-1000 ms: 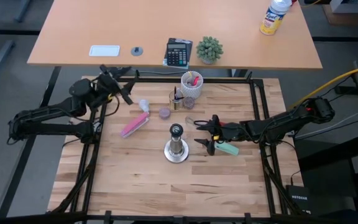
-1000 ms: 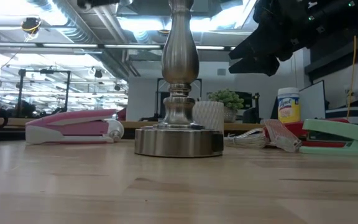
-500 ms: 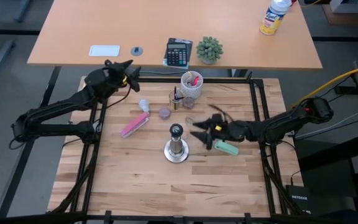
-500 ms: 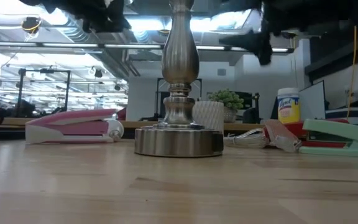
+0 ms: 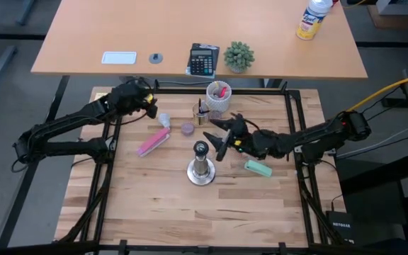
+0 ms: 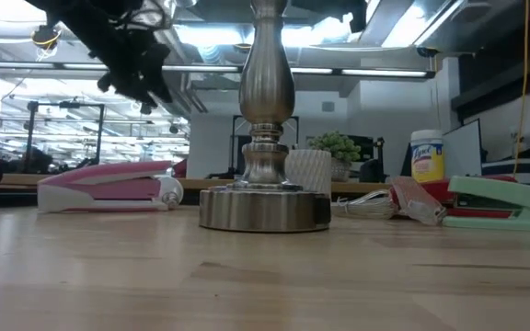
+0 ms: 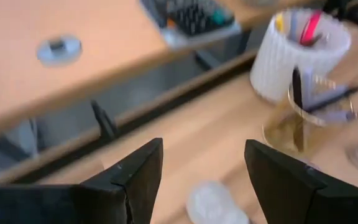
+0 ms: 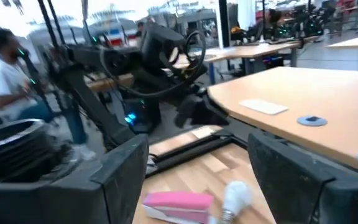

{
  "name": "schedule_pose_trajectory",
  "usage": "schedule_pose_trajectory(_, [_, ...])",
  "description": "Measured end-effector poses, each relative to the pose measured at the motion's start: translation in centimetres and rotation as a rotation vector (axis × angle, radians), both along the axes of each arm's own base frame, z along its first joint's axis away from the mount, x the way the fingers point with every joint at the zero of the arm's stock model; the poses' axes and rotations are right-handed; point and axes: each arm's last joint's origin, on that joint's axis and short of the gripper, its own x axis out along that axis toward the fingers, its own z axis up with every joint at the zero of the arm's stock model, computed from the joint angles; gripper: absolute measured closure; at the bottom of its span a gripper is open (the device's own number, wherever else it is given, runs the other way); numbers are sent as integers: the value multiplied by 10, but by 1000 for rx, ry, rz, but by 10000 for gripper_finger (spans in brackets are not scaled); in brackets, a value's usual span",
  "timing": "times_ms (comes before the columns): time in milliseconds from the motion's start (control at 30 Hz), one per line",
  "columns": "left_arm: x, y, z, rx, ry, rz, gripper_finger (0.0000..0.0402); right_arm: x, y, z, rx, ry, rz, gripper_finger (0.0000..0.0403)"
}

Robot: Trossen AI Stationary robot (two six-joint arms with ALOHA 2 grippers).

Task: Screw lightbulb
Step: Insert the lightbulb into the lamp socket

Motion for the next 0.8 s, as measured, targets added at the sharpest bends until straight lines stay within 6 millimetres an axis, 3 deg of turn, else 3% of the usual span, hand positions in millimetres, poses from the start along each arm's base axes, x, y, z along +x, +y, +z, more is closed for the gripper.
schedule_pose_trajectory(233, [0,-4,-4,-221,-169,53,183,-9,-1,15,-96,52,-3,123])
schedule_pose_trajectory(533, [4,-8,-5,-432,-351,117,183,-55,-10,31,-143,253,18,123])
schedule_pose_trajectory(800, [24,-8,-25,-569,-330,192,183,-87,-16,32,-174,420,31,123])
